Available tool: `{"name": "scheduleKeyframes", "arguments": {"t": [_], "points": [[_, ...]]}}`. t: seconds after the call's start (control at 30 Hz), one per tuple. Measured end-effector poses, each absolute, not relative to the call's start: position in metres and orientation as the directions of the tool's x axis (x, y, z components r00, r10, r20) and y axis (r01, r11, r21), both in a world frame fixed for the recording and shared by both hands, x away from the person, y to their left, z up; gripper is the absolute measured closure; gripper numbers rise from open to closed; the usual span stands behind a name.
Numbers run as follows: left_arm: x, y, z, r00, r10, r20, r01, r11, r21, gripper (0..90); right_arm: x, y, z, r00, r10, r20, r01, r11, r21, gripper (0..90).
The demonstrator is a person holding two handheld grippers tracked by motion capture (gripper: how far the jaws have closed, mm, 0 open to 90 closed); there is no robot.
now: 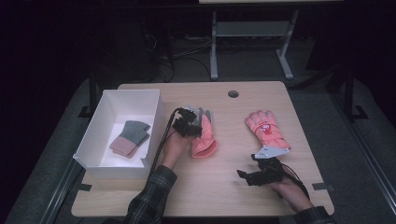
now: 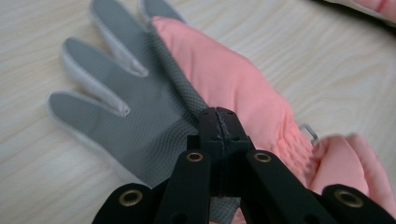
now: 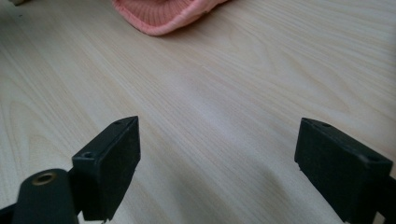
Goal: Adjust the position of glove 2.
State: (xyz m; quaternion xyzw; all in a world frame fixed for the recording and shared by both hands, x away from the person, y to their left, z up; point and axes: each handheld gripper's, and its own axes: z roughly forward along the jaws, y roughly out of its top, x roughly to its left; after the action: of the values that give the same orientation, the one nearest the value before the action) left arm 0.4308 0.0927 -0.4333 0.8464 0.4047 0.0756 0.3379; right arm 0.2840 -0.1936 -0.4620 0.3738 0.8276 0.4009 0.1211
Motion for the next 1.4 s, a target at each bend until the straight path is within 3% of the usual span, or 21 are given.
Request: {"name": "scheduleKeyframes", "arguments": {"t": [0.43,0.87,1.4], "points": [[0.419,0.067,-0.433,0.722,0.669,-0.177,0.601,-0.479,0.640,89.7,0.283,-0.195,-0.461,-0.688,0.718,0.103,0.524,0.394,0.755,14.0],[0.436,0.082,-0.435,0.682,0.719,-0.132,0.624,-0.478,0.618,89.7,0.283,-0.196,-0.461,-0.691,0.716,0.100,0.520,0.396,0.757,14.0],[0.403,0.063,-0.438,0.768,0.624,-0.142,0.563,-0.555,0.612,89.8,0.279,-0.200,-0.460,-0.683,0.723,0.101,0.522,0.387,0.760,14.0]]}}
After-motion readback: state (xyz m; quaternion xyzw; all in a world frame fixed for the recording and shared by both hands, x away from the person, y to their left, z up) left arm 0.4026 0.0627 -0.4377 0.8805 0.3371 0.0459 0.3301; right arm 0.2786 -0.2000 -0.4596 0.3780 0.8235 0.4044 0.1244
